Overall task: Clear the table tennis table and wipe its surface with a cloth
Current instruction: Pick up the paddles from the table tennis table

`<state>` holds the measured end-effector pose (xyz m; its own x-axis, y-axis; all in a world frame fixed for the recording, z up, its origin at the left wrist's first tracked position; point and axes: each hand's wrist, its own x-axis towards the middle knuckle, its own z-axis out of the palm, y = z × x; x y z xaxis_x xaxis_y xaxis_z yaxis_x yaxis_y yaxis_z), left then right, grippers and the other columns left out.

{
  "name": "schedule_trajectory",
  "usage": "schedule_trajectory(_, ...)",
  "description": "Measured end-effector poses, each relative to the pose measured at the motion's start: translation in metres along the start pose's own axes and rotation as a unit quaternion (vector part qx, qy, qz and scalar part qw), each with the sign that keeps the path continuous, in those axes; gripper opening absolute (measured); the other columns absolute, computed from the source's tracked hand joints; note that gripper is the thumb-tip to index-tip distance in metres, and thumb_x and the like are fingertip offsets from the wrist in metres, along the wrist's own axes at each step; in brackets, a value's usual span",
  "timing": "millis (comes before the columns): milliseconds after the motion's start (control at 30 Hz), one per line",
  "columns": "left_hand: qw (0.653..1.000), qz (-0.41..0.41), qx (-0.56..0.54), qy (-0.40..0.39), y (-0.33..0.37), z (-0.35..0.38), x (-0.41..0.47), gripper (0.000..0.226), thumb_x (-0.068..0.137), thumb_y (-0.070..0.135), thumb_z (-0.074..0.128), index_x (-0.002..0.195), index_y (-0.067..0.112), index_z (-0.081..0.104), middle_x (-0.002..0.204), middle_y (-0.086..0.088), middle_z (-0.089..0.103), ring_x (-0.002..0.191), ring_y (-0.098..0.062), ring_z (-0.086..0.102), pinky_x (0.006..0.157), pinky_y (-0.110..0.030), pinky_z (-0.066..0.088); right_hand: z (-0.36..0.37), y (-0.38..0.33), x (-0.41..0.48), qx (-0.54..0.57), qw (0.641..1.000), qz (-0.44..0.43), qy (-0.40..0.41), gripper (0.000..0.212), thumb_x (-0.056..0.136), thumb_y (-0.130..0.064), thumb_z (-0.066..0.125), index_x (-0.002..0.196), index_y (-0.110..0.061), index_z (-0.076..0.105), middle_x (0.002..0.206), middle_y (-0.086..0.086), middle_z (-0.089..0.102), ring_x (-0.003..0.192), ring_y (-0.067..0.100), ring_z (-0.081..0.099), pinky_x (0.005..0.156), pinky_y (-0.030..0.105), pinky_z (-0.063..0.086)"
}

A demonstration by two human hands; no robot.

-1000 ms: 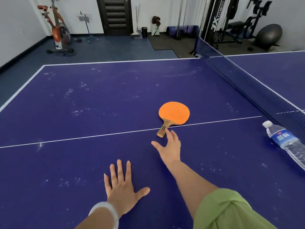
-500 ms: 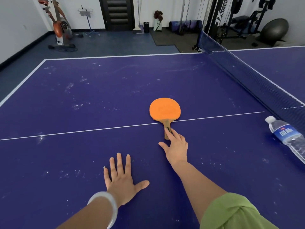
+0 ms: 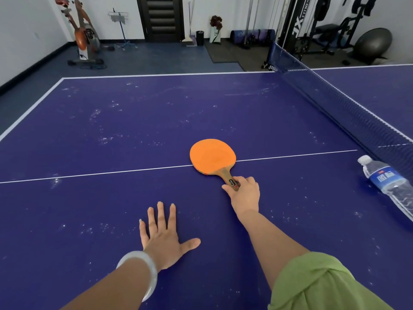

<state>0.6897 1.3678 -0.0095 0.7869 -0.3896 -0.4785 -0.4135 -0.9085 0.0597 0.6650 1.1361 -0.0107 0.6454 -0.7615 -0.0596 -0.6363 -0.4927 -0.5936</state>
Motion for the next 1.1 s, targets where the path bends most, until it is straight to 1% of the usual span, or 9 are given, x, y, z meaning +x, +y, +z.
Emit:
schedule_trajectory(233, 1.000, -0.005, 0.000, -0.001, 0.001, -0.004, 0.000, 0.117, 0.070, 0.094, 0.025, 0.144, 0.027, -0.035, 0.154, -0.007, -0.039, 0.143, -0.034, -0.032, 0.118, -0.054, -0.012, -0.011, 0.021, -0.066, 0.078, 0.996, 0.034, -0.001, 0.040, 0.086, -0.040, 0.074, 0.119, -0.019, 0.065, 0.100, -0.004, 0.051, 0.097, 0.015, 0.050, 0.092, 0.038, 0.049)
schedule_trajectory(333, 1.000, -0.005, -0.004, -0.001, 0.002, -0.004, -0.002, 0.117, 0.072, 0.092, 0.028, 0.147, 0.027, -0.032, 0.155, -0.007, -0.038, 0.143, -0.033, -0.032, 0.118, -0.054, -0.012, -0.017, 0.036, -0.102, 0.039, 0.999, 0.027, 0.018, 0.043, 0.083, -0.044, 0.075, 0.118, -0.022, 0.063, 0.098, -0.006, 0.052, 0.093, 0.013, 0.047, 0.091, 0.037, 0.048)
schedule_trajectory(433, 1.000, -0.007, -0.003, -0.001, 0.002, -0.003, -0.002, 0.117, 0.071, 0.093, 0.028, 0.147, 0.027, -0.032, 0.155, -0.007, -0.038, 0.143, -0.033, -0.032, 0.118, -0.054, -0.012, -0.021, 0.030, -0.102, 0.006, 1.000, 0.013, -0.008, 0.047, 0.084, -0.045, 0.073, 0.120, -0.019, 0.059, 0.104, -0.005, 0.053, 0.099, 0.014, 0.049, 0.093, 0.037, 0.048)
schedule_trajectory(500, 1.000, -0.008, -0.002, 0.003, 0.002, -0.002, -0.001, 0.117, 0.070, 0.093, 0.027, 0.147, 0.027, -0.032, 0.155, -0.007, -0.038, 0.143, -0.033, -0.032, 0.118, -0.054, -0.012, -0.024, 0.018, -0.091, 0.007, 0.997, 0.026, -0.067, 0.035, 0.086, -0.036, 0.073, 0.109, -0.016, 0.056, 0.100, -0.004, 0.053, 0.091, 0.015, 0.054, 0.079, 0.034, 0.052)
schedule_trajectory(567, 1.000, -0.008, 0.000, 0.006, 0.001, -0.001, 0.000, 0.118, 0.070, 0.094, 0.027, 0.147, 0.027, -0.032, 0.155, -0.007, -0.037, 0.144, -0.033, -0.031, 0.118, -0.054, -0.012, -0.025, 0.011, -0.084, 0.010, 0.990, 0.039, -0.135, 0.023, 0.086, -0.028, 0.068, 0.091, -0.015, 0.050, 0.087, -0.001, 0.054, 0.070, 0.016, 0.052, 0.057, 0.029, 0.046)
schedule_trajectory(667, 1.000, -0.006, -0.008, 0.009, 0.001, -0.001, 0.000, 0.118, 0.070, 0.094, 0.028, 0.147, 0.028, -0.031, 0.155, -0.006, -0.037, 0.143, -0.033, -0.032, 0.118, -0.054, -0.012, -0.030, 0.017, -0.092, 0.051, 0.982, 0.040, -0.177, 0.026, 0.088, -0.027, 0.062, 0.077, -0.017, 0.040, 0.071, -0.003, 0.046, 0.057, 0.012, 0.038, 0.049, 0.026, 0.034)
schedule_trajectory(767, 1.000, -0.002, -0.019, 0.015, -0.001, -0.001, -0.001, 0.119, 0.069, 0.094, 0.030, 0.148, 0.029, -0.029, 0.155, -0.006, -0.037, 0.143, -0.032, -0.032, 0.118, -0.054, -0.013, -0.034, 0.028, -0.115, 0.091, 0.979, 0.024, -0.179, 0.022, 0.092, -0.025, 0.061, 0.084, -0.018, 0.042, 0.073, -0.002, 0.050, 0.056, 0.011, 0.041, 0.049, 0.025, 0.039)
schedule_trajectory(900, 0.999, 0.006, -0.036, 0.020, -0.001, -0.003, -0.005, 0.117, 0.072, 0.091, 0.037, 0.150, 0.029, -0.025, 0.157, -0.006, -0.035, 0.144, -0.031, -0.032, 0.118, -0.053, -0.013, -0.037, 0.033, -0.153, 0.222, 0.956, 0.061, -0.183, 0.015, 0.093, -0.020, 0.062, 0.095, -0.019, 0.047, 0.072, 0.001, 0.057, 0.049, 0.009, 0.047, 0.047, 0.022, 0.045)
schedule_trajectory(1100, 0.996, 0.067, -0.055, -0.005, -0.019, -0.013, -0.031, 0.100, 0.087, 0.070, 0.048, 0.156, 0.026, -0.010, 0.162, -0.005, -0.022, 0.149, -0.027, -0.021, 0.122, -0.048, -0.004, -0.051, 0.033, -0.209, 0.286, 0.943, 0.107, -0.135, 0.007, 0.094, -0.024, 0.063, 0.096, -0.023, 0.056, 0.066, 0.000, 0.055, 0.048, 0.006, 0.048, 0.047, 0.019, 0.046)
